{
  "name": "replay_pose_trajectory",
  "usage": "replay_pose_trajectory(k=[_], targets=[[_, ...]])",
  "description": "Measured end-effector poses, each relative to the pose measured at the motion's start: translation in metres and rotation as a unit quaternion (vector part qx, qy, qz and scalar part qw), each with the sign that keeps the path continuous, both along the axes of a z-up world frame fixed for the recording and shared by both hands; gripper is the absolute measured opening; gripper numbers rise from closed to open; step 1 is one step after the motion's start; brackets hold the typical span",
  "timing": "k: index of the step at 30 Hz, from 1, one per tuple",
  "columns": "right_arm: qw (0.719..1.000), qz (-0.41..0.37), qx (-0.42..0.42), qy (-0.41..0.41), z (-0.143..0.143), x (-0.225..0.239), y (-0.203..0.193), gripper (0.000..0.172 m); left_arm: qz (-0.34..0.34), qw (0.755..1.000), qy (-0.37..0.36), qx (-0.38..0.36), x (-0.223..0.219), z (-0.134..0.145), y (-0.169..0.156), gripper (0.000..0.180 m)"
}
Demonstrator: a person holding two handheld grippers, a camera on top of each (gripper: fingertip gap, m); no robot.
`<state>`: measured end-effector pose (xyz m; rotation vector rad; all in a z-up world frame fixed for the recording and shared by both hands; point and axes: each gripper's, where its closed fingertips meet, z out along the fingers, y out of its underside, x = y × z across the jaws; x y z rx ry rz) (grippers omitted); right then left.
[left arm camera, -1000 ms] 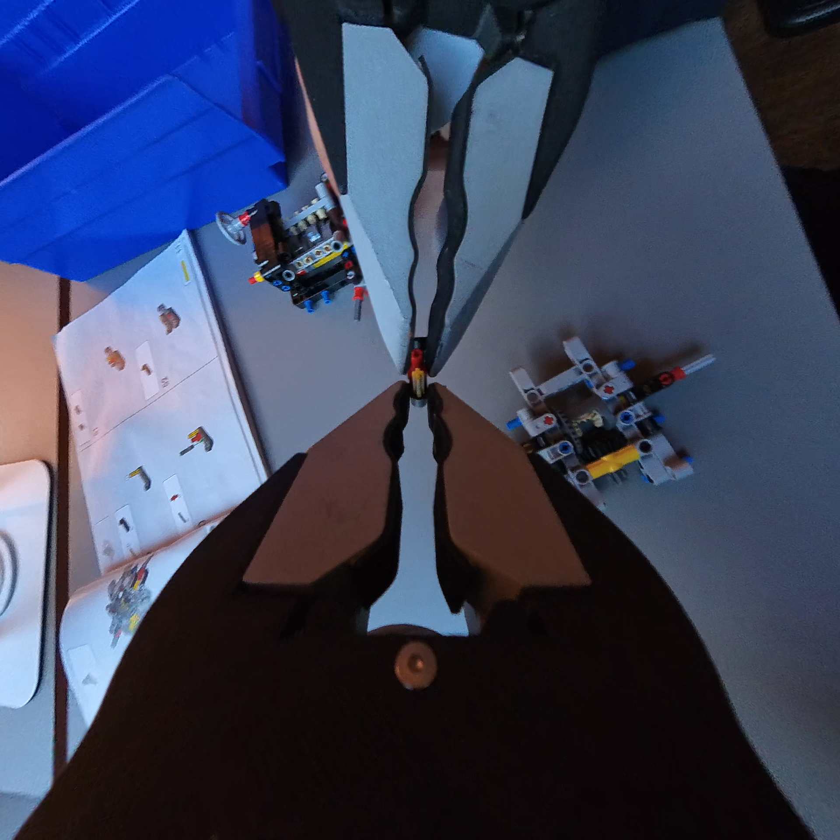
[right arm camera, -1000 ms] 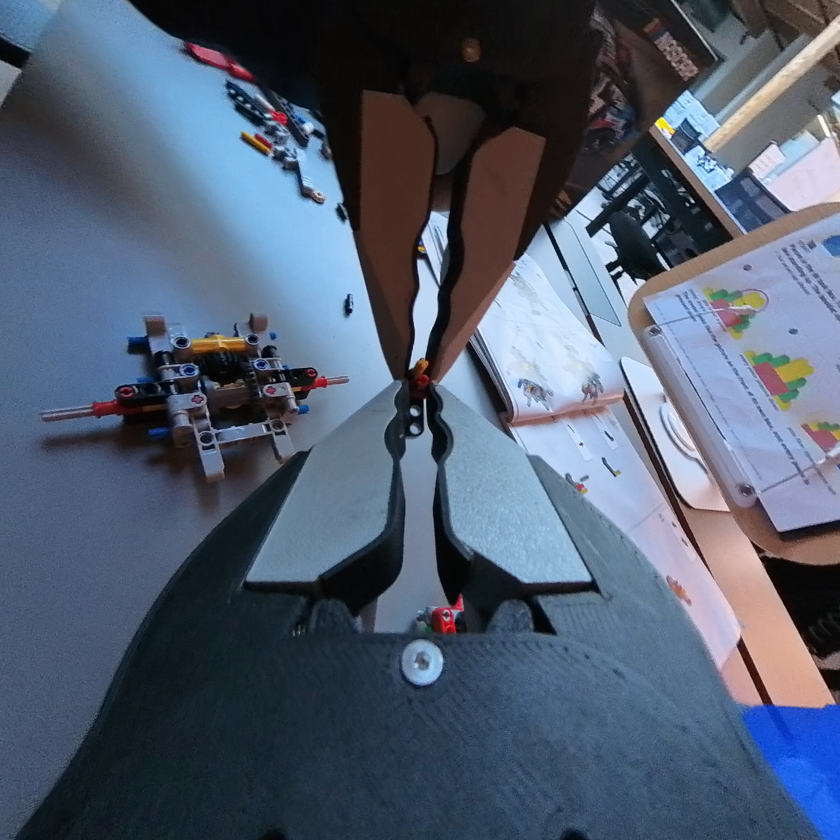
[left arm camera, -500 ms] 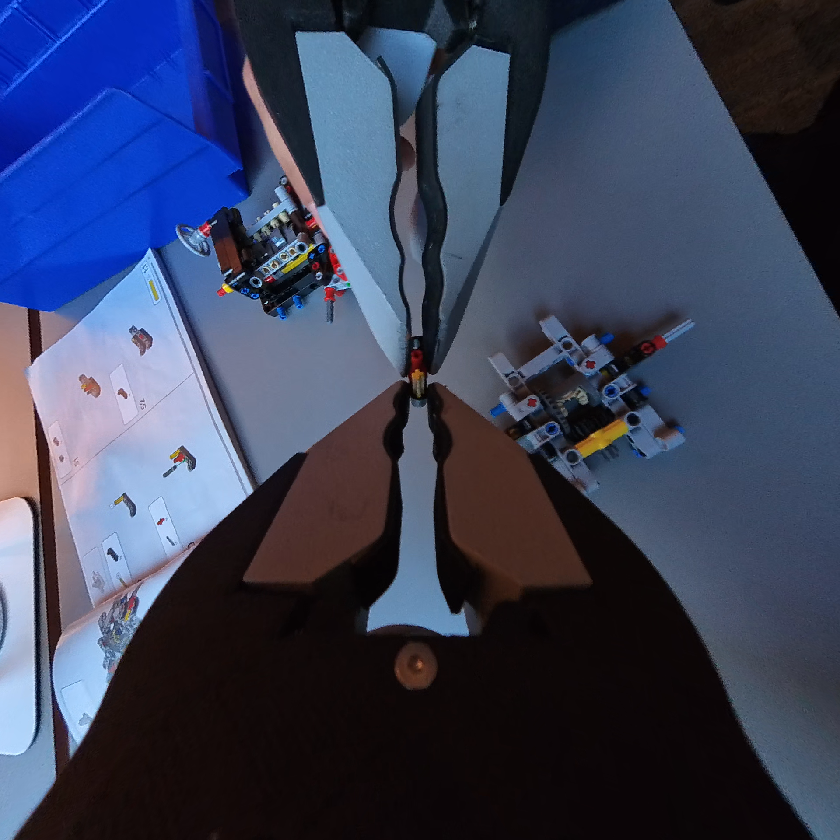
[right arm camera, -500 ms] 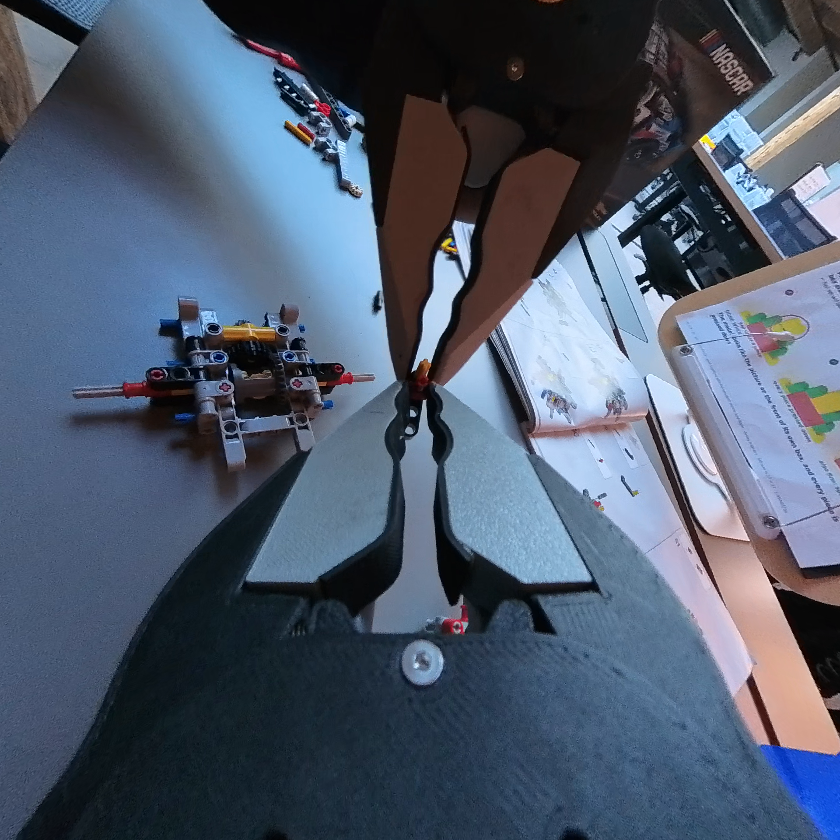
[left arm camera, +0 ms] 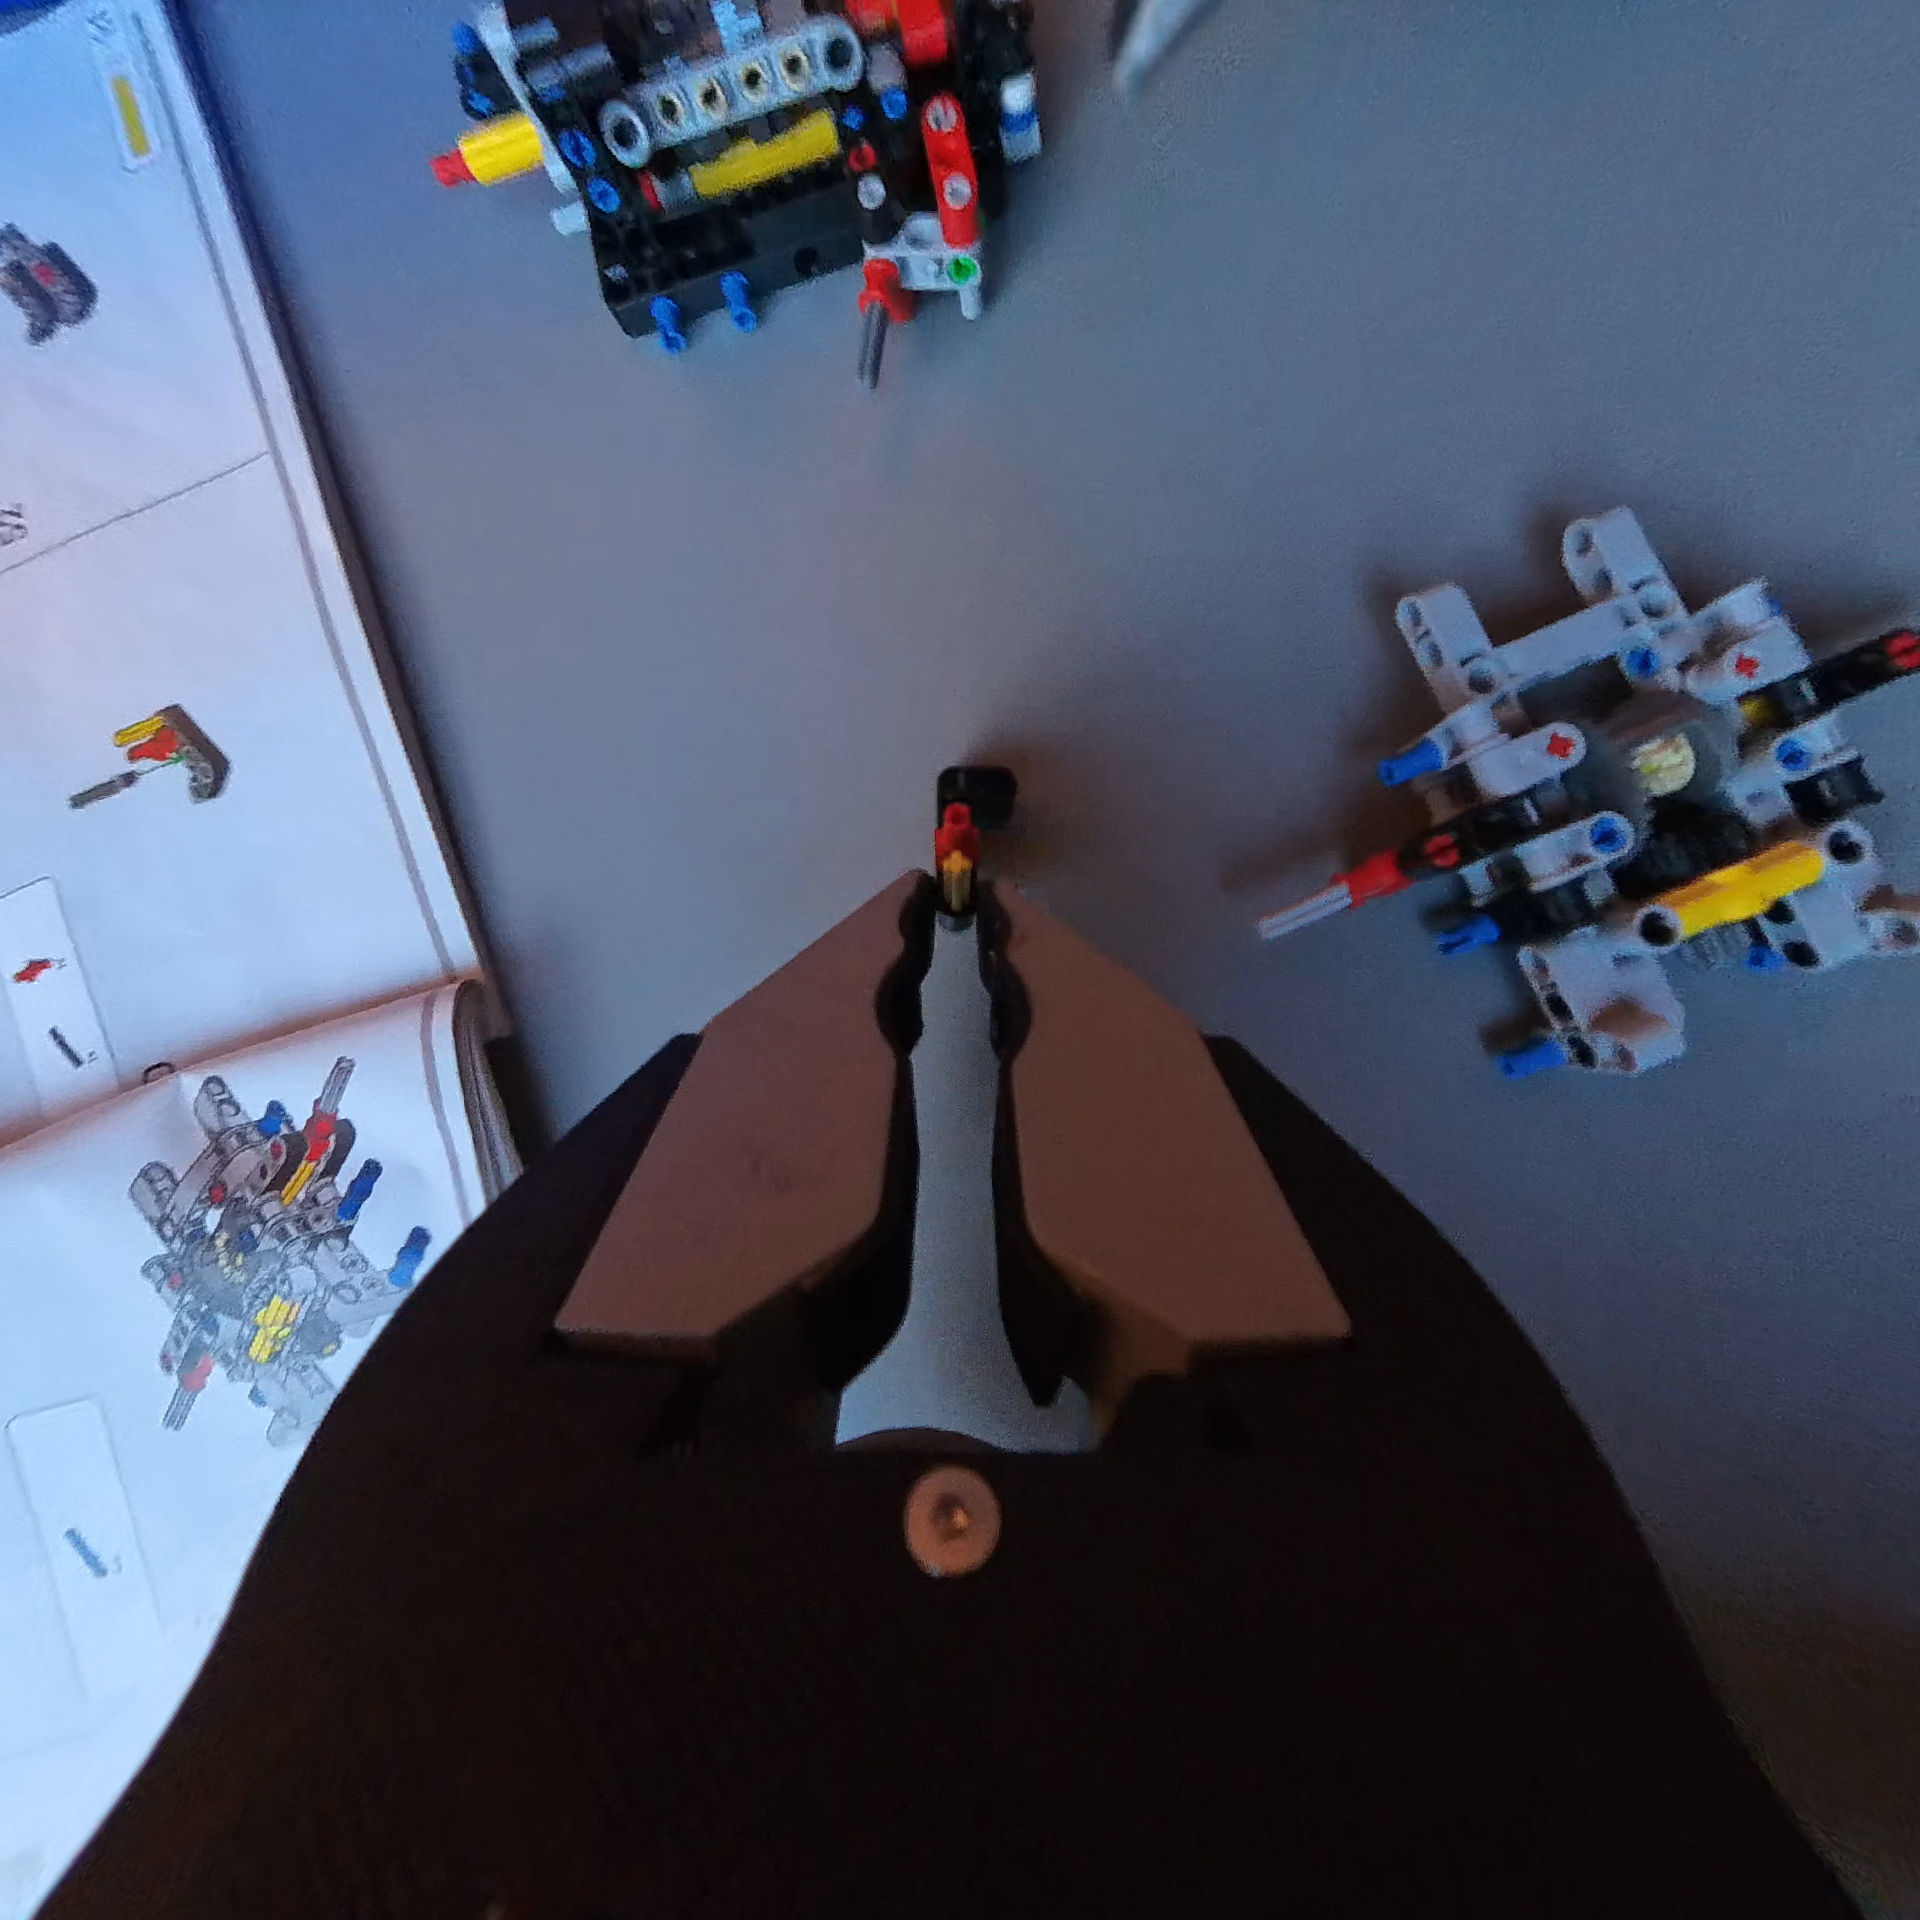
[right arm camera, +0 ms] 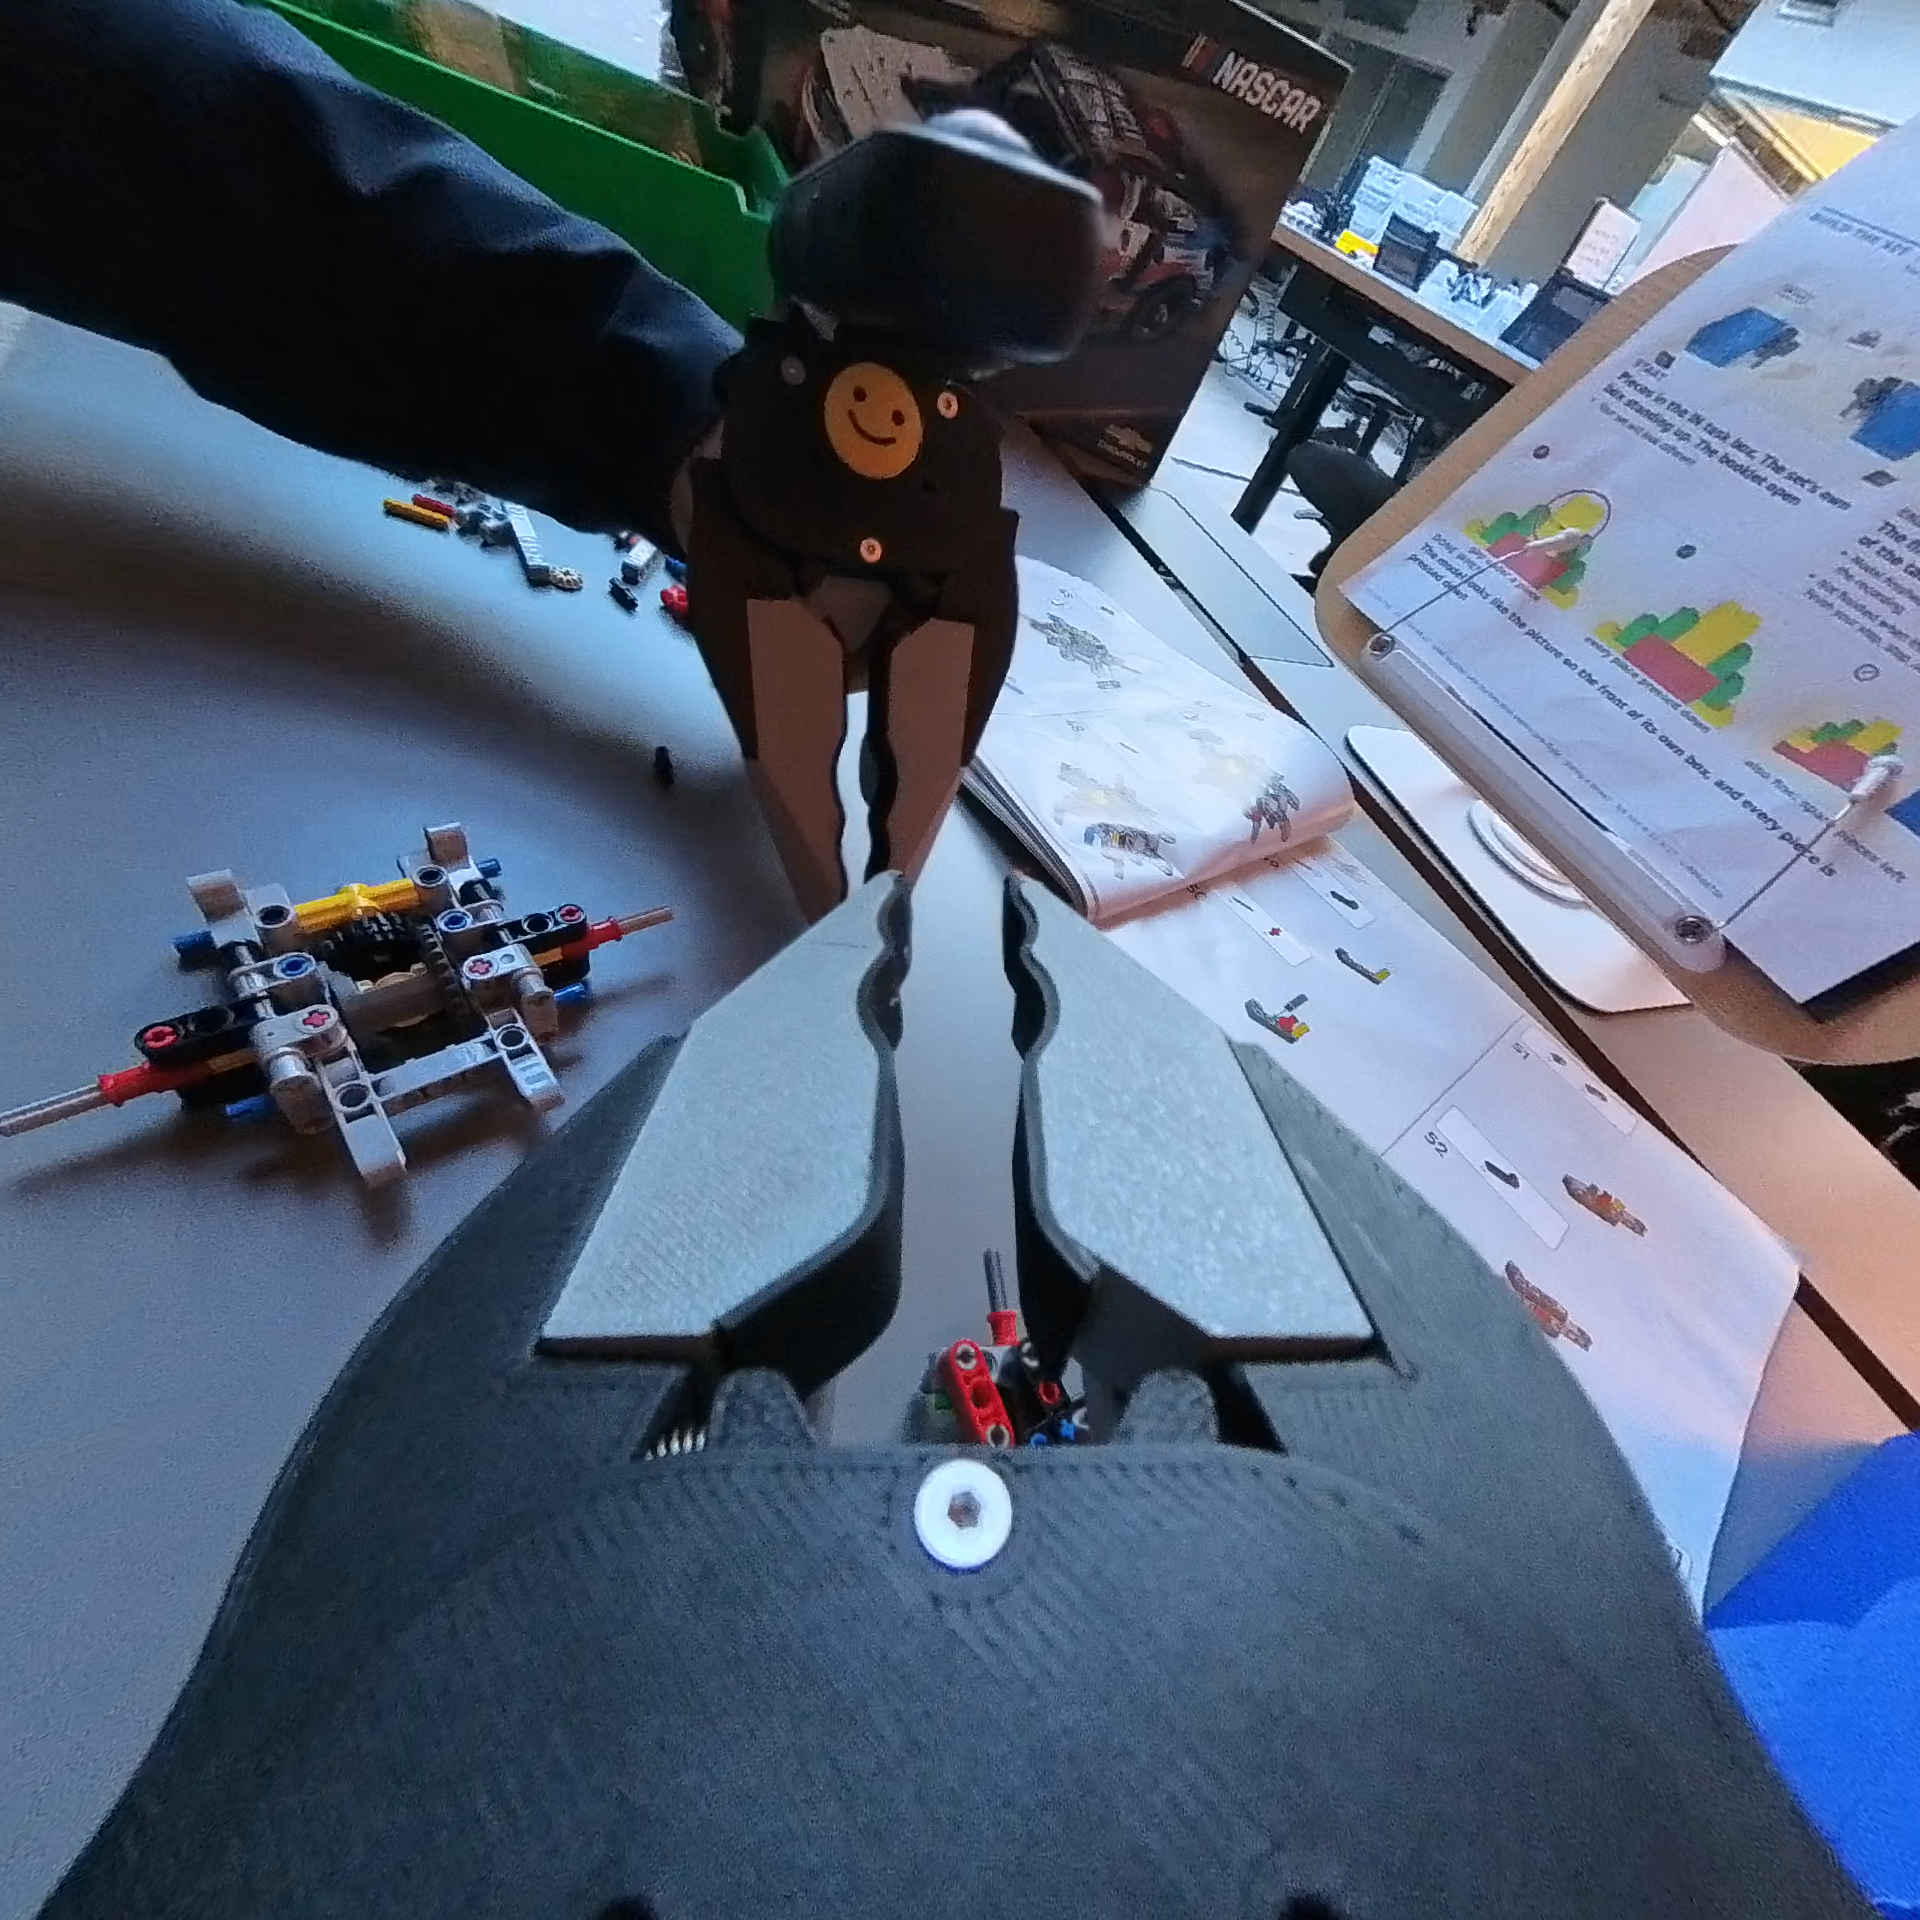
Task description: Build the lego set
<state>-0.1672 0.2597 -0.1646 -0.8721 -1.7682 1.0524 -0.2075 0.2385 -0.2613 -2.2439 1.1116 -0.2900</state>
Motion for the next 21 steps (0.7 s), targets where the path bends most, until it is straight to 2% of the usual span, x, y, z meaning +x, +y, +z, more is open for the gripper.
replay_pose_trajectory(k=[4, 10, 14, 18, 21], targets=[[1.0, 0.002, -0.005, -0.009, -0.004, -0.001, 0.001, 0.014, -0.015, 1.0, 0.003, -0.007, -0.002, -0.006, -0.001, 0.015], [1.0, 0.008, -0.008, -0.011, -0.006, -0.001, -0.001, 0.013, -0.007, 1.0, -0.004, -0.001, -0.014, 0.005, -0.008, 0.03], [1.0, -0.003, -0.014, 0.015, 0.003, 0.001, 0.007, 0.014, 0.052, 0.998, 0.007, 0.018, -0.037, 0.029, -0.025, 0.05], [0.998, -0.036, -0.016, 0.047, 0.012, 0.002, 0.022, 0.014, 0.131, 0.989, -0.048, 0.043, -0.04, 0.061, -0.063, 0.071], [0.996, -0.061, -0.016, 0.066, 0.014, 0.002, 0.03, 0.014, 0.216, 0.975, -0.016, 0.05, -0.054, 0.063, -0.098, 0.07]])
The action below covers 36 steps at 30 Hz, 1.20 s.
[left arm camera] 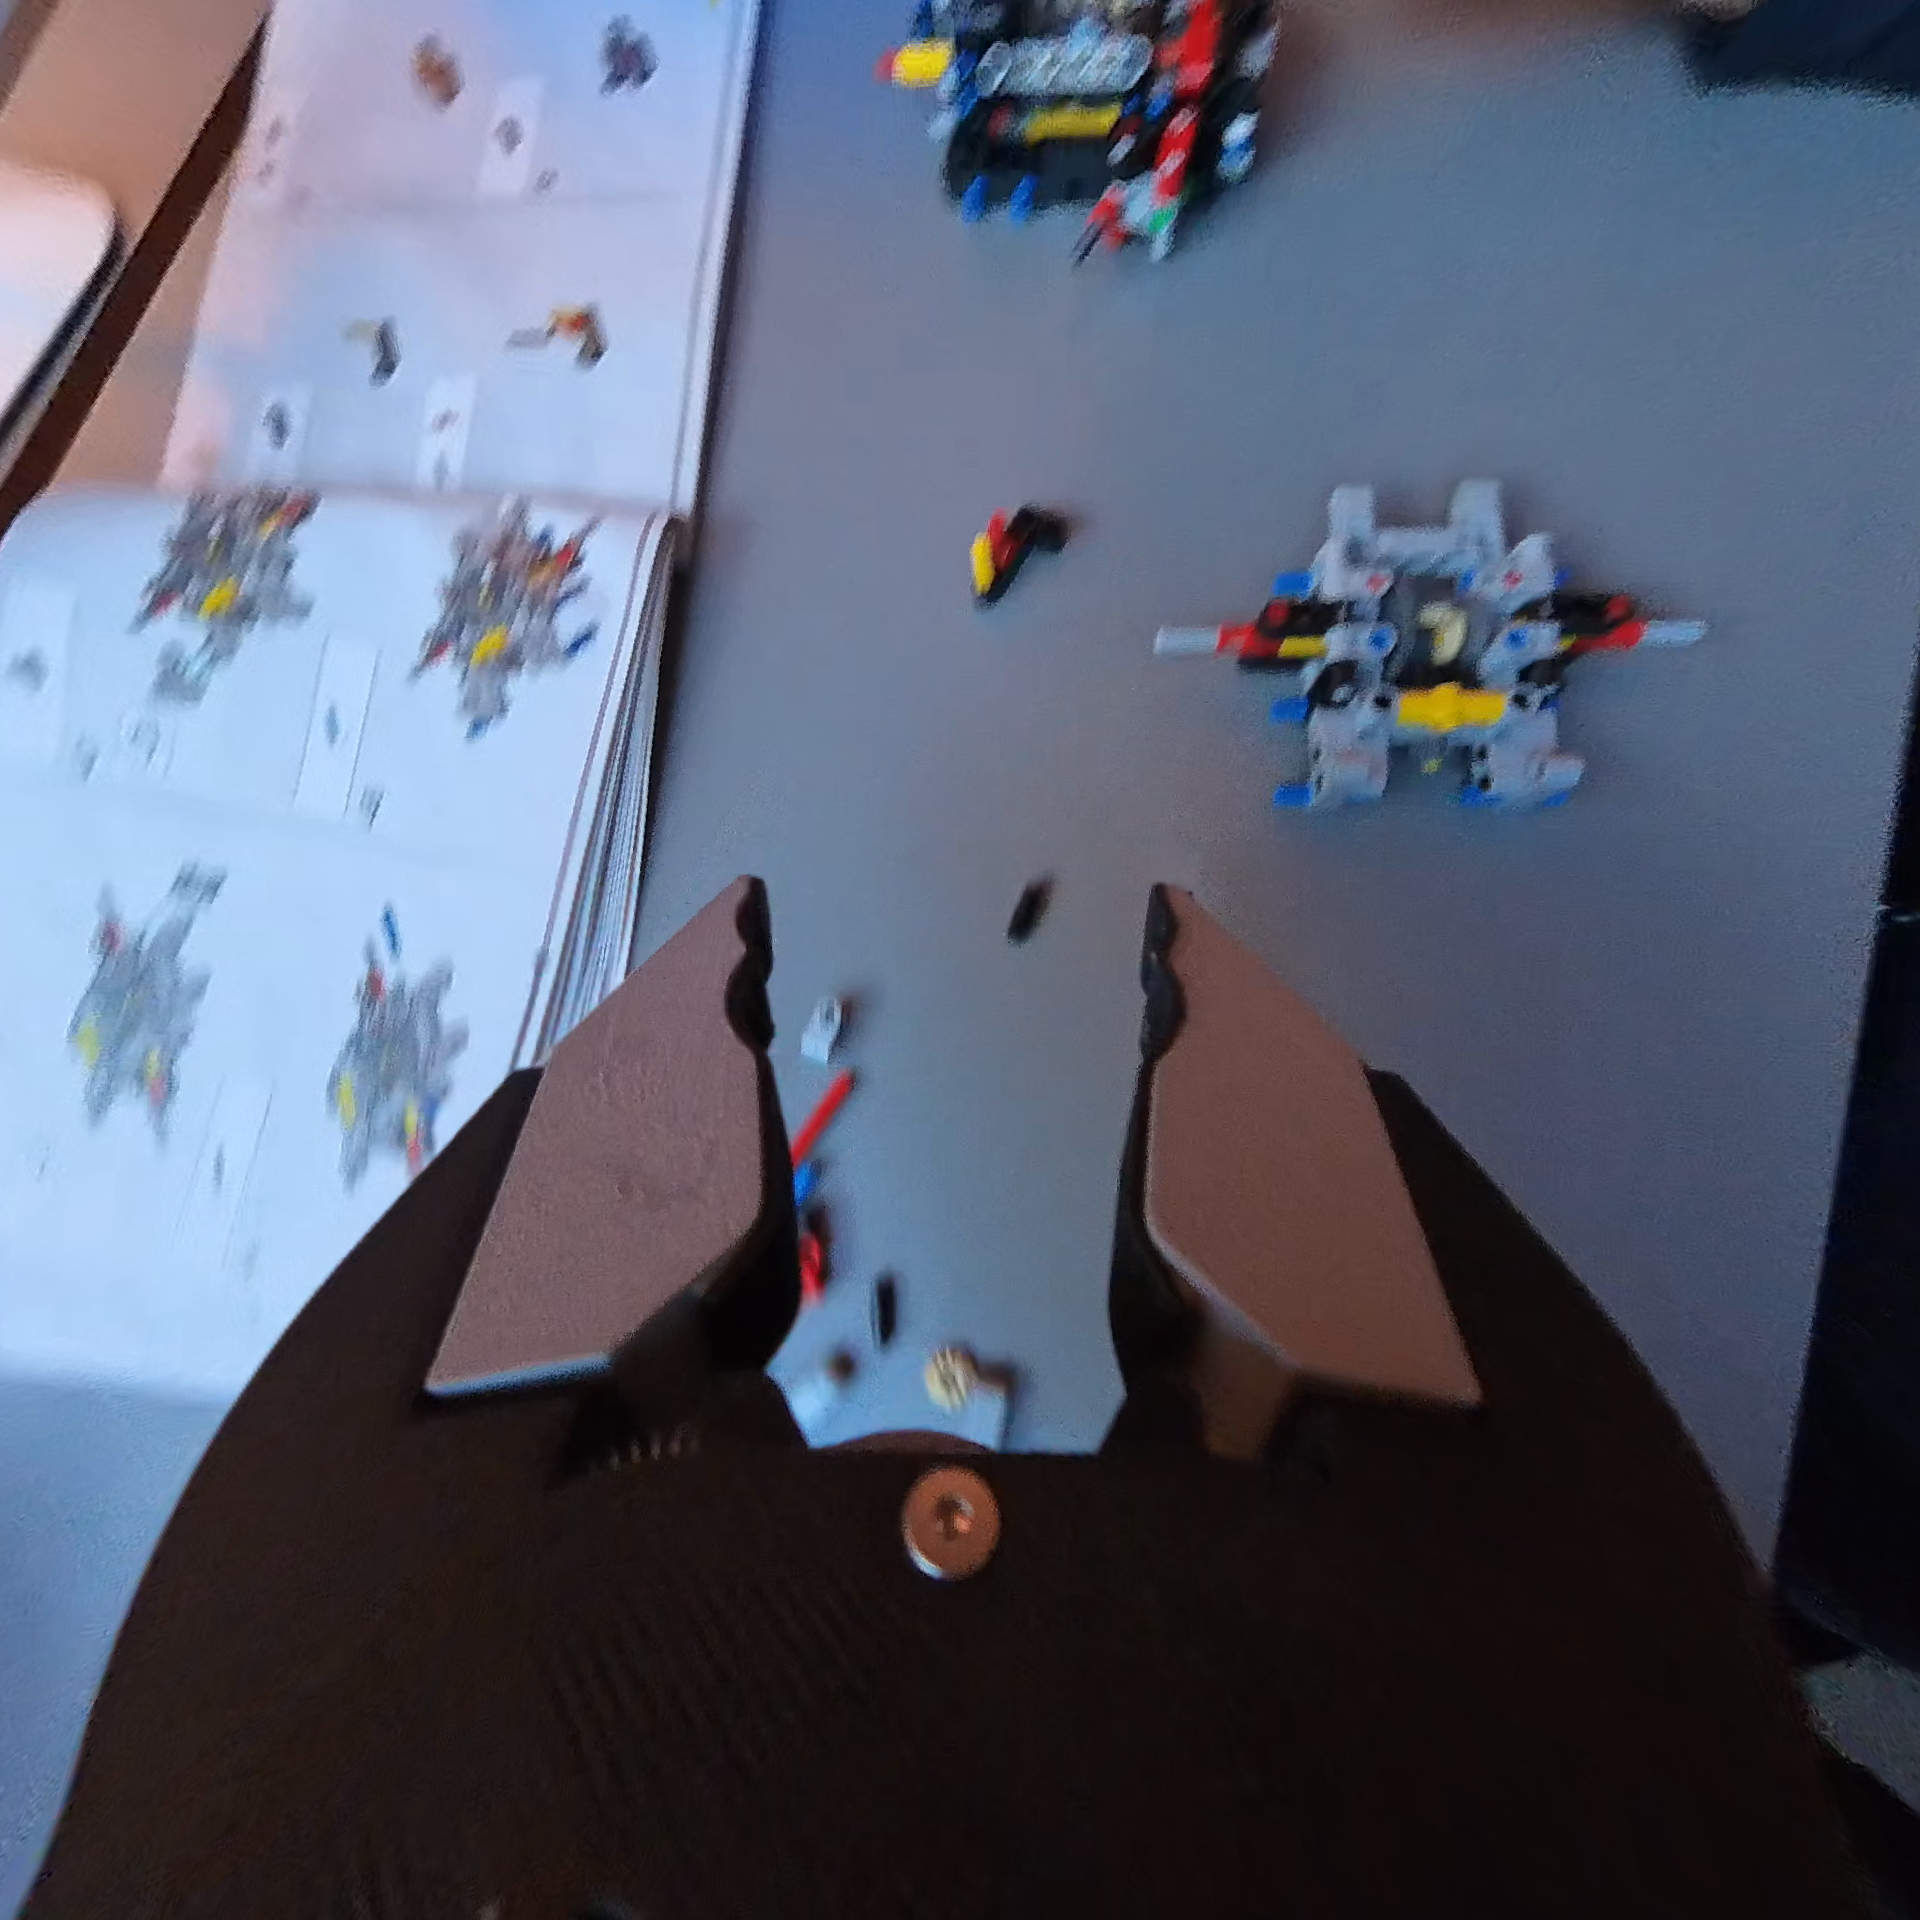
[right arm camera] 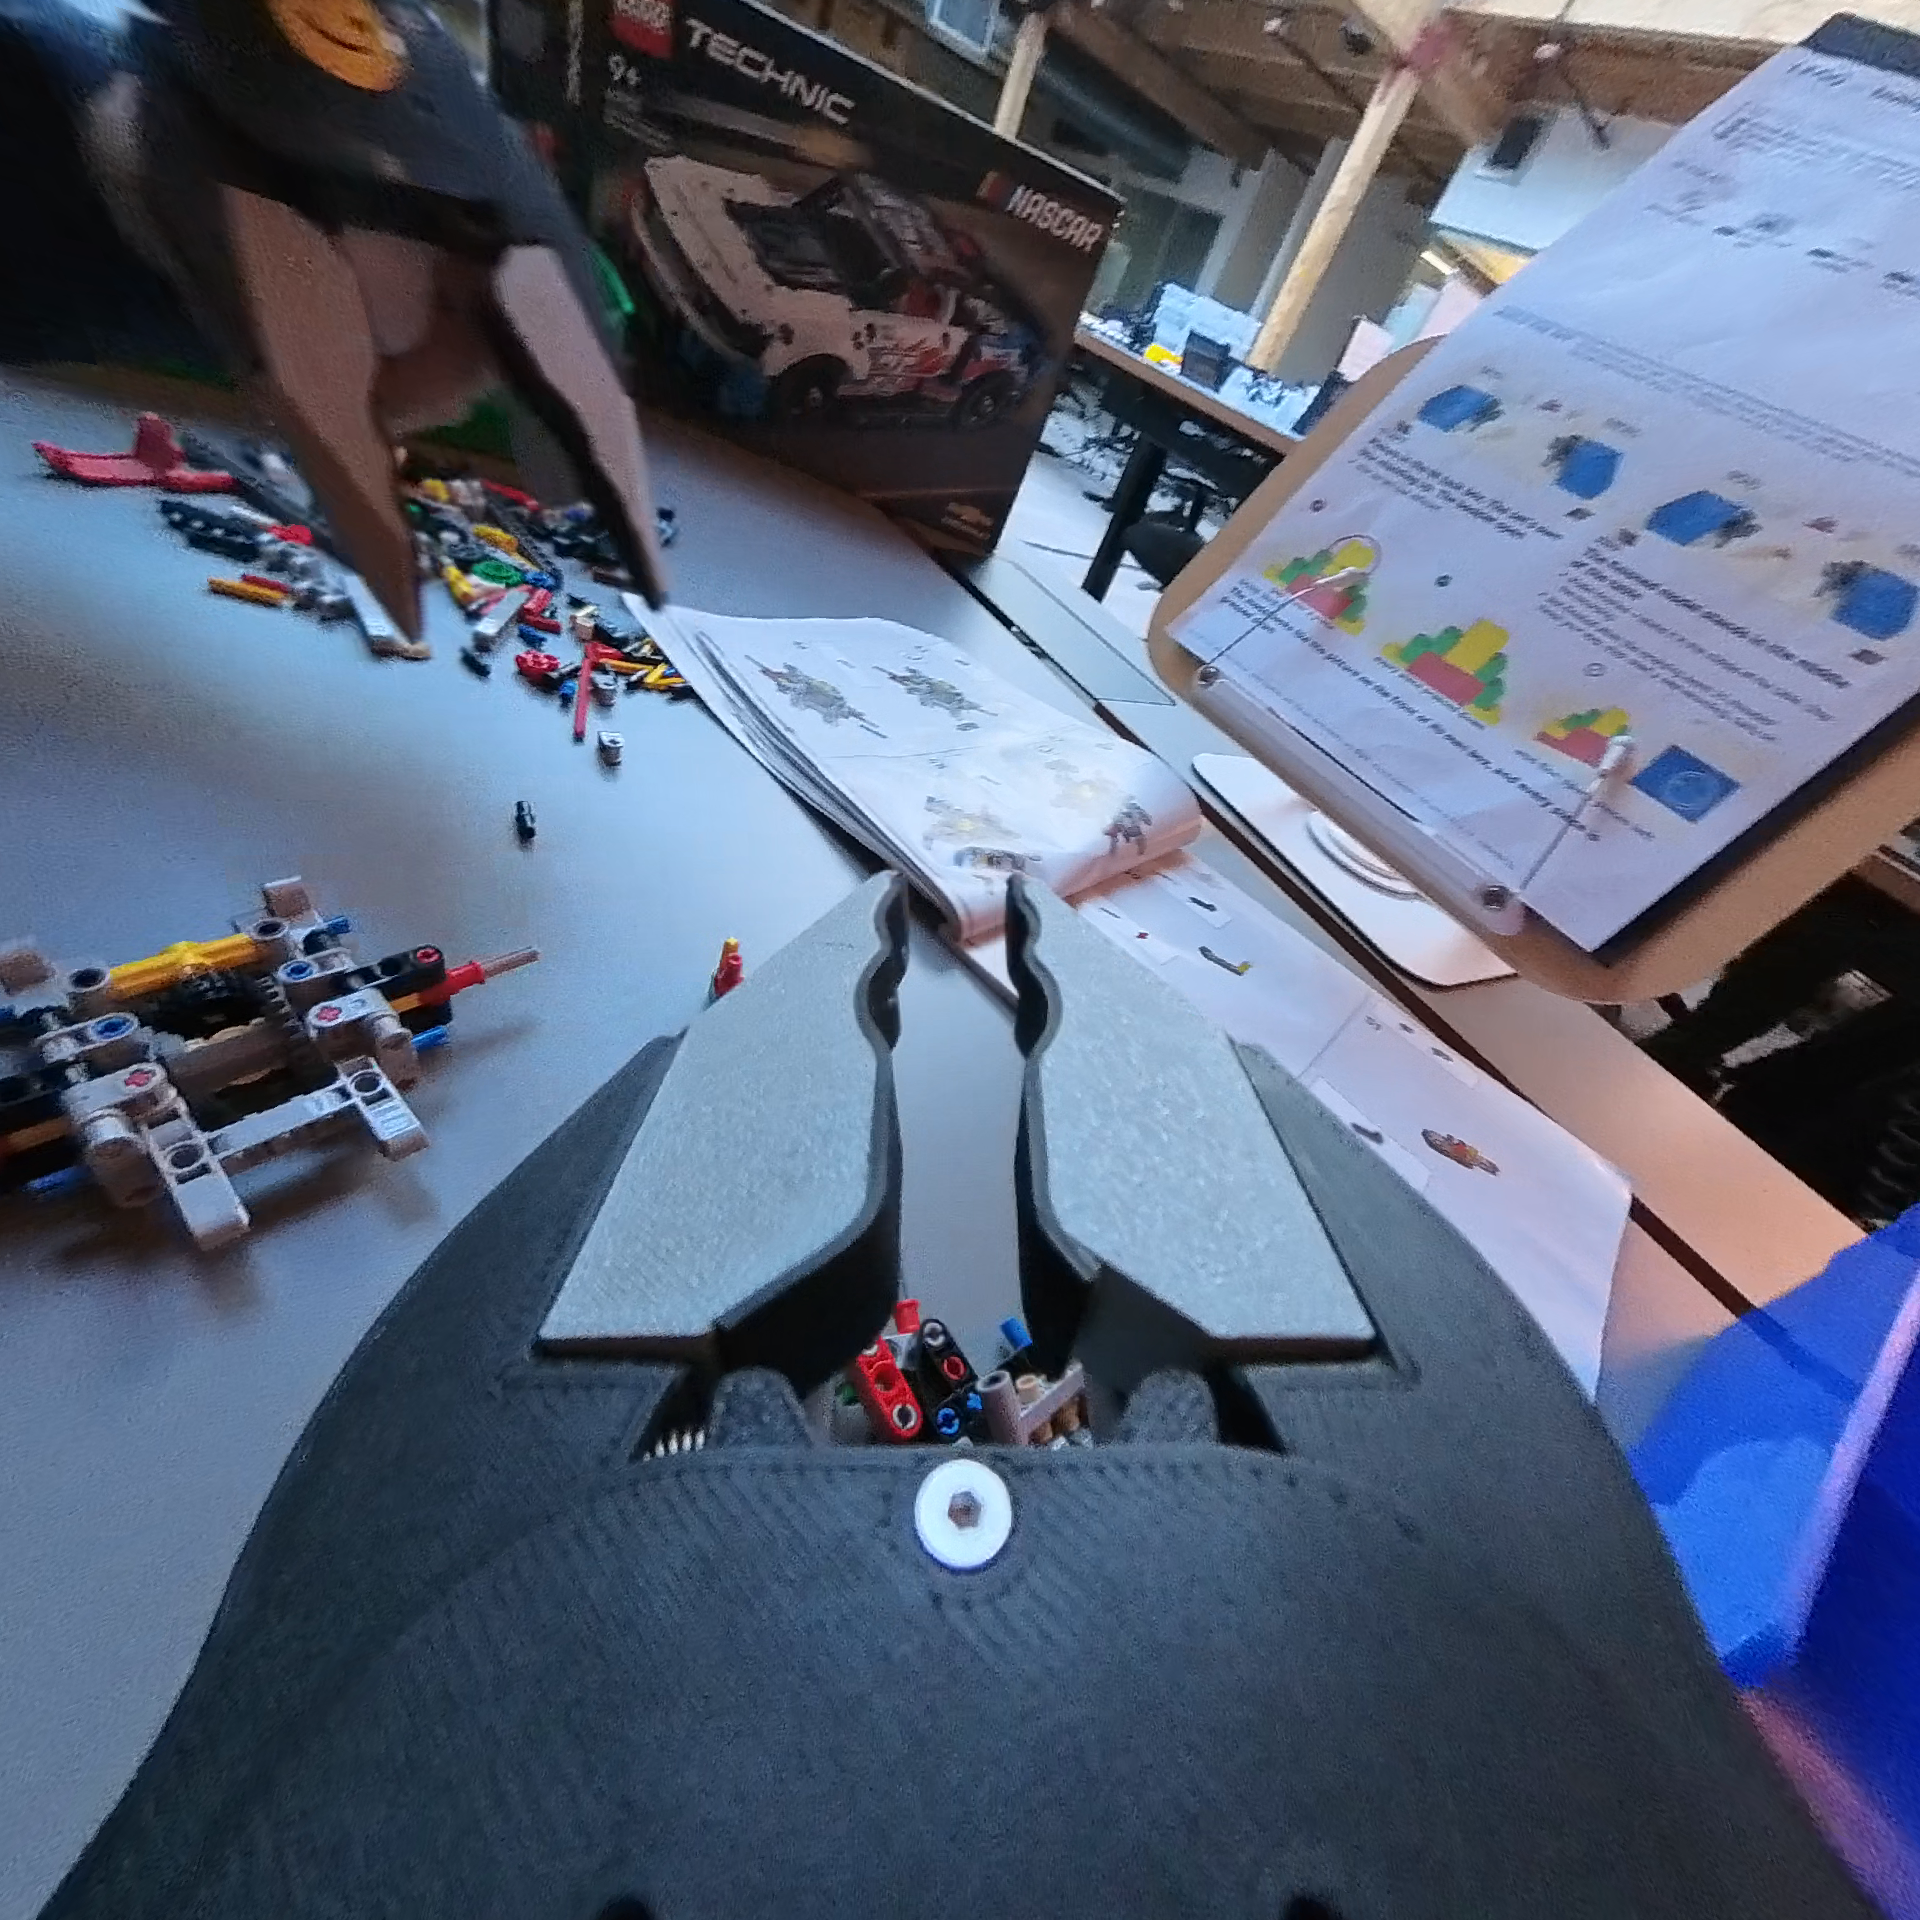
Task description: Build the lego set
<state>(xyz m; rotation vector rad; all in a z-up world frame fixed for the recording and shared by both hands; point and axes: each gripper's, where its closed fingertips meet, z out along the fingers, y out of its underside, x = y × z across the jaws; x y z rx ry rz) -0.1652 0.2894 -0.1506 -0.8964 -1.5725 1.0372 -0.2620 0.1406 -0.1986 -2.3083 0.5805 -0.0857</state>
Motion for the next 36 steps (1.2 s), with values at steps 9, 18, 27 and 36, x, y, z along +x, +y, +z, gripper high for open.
replay_pose_trajectory(k=[9, 18, 27, 36], targets=[[0.999, -0.049, 0.022, 0.006, -0.01, 0.001, -0.002, 0.0, 0.115, 0.991, -0.061, 0.013, 0.015, -0.012, -0.099, 0.028], [0.998, -0.063, 0.022, -0.017, -0.026, -0.005, -0.005, 0.0, 0.112, 0.99, -0.069, 0.057, 0.047, -0.023, -0.127, 0.022], [0.999, -0.038, -0.002, -0.006, -0.022, -0.01, -0.007, 0.0, 0.145, 0.98, -0.038, 0.128, 0.048, -0.037, -0.138, 0.022], [0.998, 0.048, -0.048, -0.017, -0.018, -0.01, -0.04, 0.0, 0.111, 0.986, -0.079, 0.091, 0.056, -0.046, -0.139, 0.013]])
